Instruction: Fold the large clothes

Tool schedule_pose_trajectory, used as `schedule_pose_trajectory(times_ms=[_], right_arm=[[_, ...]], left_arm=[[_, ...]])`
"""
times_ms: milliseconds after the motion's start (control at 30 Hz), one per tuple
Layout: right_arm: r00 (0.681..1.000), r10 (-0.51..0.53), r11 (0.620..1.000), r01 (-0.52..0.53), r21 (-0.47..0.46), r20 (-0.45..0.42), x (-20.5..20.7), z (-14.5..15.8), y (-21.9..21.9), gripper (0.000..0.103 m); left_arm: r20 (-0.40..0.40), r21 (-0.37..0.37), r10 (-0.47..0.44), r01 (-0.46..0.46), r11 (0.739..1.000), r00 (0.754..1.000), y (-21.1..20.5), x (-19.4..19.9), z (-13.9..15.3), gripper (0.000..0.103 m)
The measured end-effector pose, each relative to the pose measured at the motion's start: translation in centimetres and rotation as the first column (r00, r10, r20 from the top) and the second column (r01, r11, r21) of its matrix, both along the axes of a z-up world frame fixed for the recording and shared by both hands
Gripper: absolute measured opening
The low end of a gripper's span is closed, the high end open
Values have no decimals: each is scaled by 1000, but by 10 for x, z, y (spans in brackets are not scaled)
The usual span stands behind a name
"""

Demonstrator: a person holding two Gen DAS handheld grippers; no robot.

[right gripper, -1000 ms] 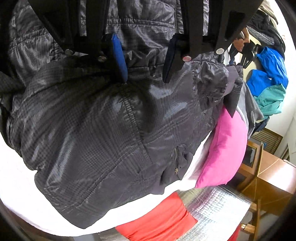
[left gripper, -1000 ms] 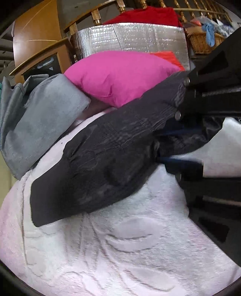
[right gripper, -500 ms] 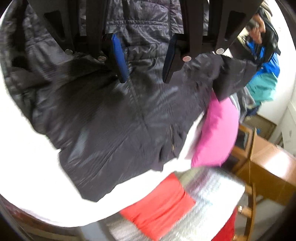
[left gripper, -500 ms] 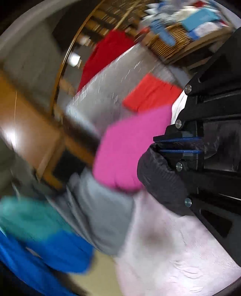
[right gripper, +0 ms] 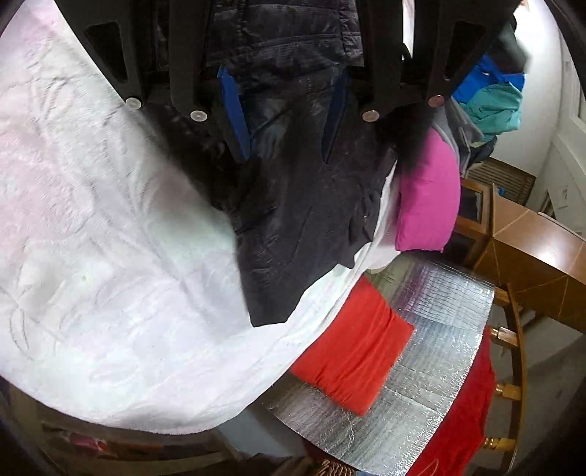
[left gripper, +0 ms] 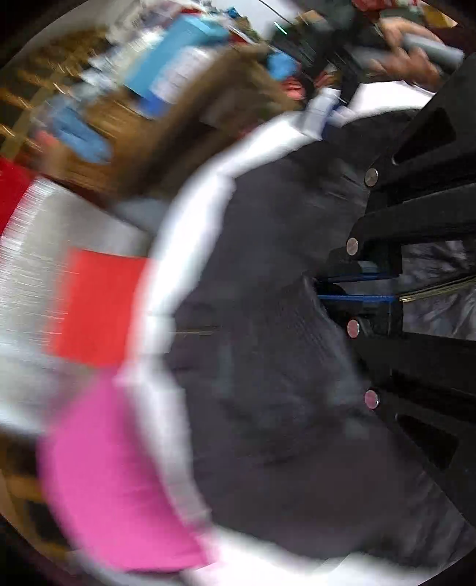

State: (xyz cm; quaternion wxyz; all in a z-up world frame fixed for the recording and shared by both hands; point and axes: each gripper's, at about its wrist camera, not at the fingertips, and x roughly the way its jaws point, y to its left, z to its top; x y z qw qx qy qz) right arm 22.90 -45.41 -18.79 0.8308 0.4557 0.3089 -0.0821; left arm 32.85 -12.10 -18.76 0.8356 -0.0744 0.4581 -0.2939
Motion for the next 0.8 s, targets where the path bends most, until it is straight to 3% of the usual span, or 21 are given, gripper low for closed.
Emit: schedule_pose_trajectory(times_ms=[33,67,133,167,200,267,333,400,467,533,600,667,700,767,800], right_arm=[[1000,5,1000,-5,5,-4,2,-1,-1,50],[1000,16,1000,-16,15,-12,4,-2,-1,59],[999,29,1000,-29,7,-15,9,-1,4,63],[999,37,999,-37,-12,-14,9,1,6,63],[999,43,999,-44,-32,-13,9,3,10,63],[998,69,993,-70,-94,-6,13,12,23,63],[995,103,985,-101,-141,2,15,18,35,64],[988,154,964,-151,-219,-3,22,27,56,66],[973,231,926,-225,-301,-17,36,37,85,69],[953,302,895,-295,-334,-30,50,41,111,74],[927,373,869,-360,-340,-30,66,42,140,75],[900,436,850,-418,-322,-18,76,40,165,75],[881,472,830,-453,-327,-23,81,38,179,75],[863,501,785,-483,-388,-63,87,37,202,75],[862,500,766,-485,-423,-84,88,35,211,75]], left_arm=[[-99,23,-9,11,1000,995,-5,3,-20,6],[-140,22,-8,11,1000,990,-4,4,-26,6],[-142,8,-22,24,1000,990,3,-9,-13,8],[-138,15,-41,44,999,990,7,-14,-2,15],[-126,11,-63,65,998,990,13,-21,9,21],[-64,-30,-107,105,994,992,35,-32,39,58],[52,-42,-64,66,997,997,72,-40,71,66],[106,-53,4,2,999,994,108,-38,87,67],[106,-77,119,-111,991,987,148,-21,84,71],[37,-64,268,-265,962,963,187,2,64,70],[-62,-85,318,-322,943,946,209,19,39,68],[-147,-142,331,-351,925,932,225,27,21,42],[-167,-186,332,-360,914,928,229,32,17,38],[-146,-209,298,-324,923,943,222,35,15,19],[-127,-195,269,-289,937,955,212,36,17,17]])
